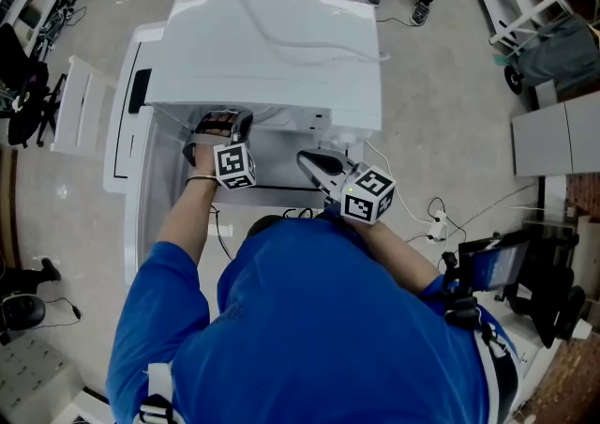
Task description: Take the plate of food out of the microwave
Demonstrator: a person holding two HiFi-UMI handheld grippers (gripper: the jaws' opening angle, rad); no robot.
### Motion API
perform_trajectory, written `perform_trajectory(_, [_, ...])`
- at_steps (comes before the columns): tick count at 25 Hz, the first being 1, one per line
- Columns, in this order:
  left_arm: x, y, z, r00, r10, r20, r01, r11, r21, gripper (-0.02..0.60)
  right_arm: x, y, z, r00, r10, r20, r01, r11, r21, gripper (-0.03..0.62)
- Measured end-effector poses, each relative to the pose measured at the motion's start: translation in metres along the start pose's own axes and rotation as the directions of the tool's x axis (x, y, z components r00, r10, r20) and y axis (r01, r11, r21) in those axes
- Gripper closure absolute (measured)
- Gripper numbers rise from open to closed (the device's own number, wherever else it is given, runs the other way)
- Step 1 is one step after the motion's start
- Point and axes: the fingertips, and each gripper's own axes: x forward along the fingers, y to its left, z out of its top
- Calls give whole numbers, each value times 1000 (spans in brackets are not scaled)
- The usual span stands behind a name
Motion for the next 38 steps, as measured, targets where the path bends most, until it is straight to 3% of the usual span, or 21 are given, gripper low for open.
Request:
perform_trajectory(21, [-30,-25,-2,1000,27,-12,-28,998,-48,549,2,19,-11,999,47,-13,-47,999,-1,602])
perform_trajectory(35, [-34,-26,-2,999,42,-5,-43,993,-111,549,-6,20,-13,999,35,-9,-35,999,-4,603])
perform_trajectory(38, [-36,-25,-1,998,54,12,-51,987,-155,549,-5,20,-14,999,38,-10,-38,999,-4,603])
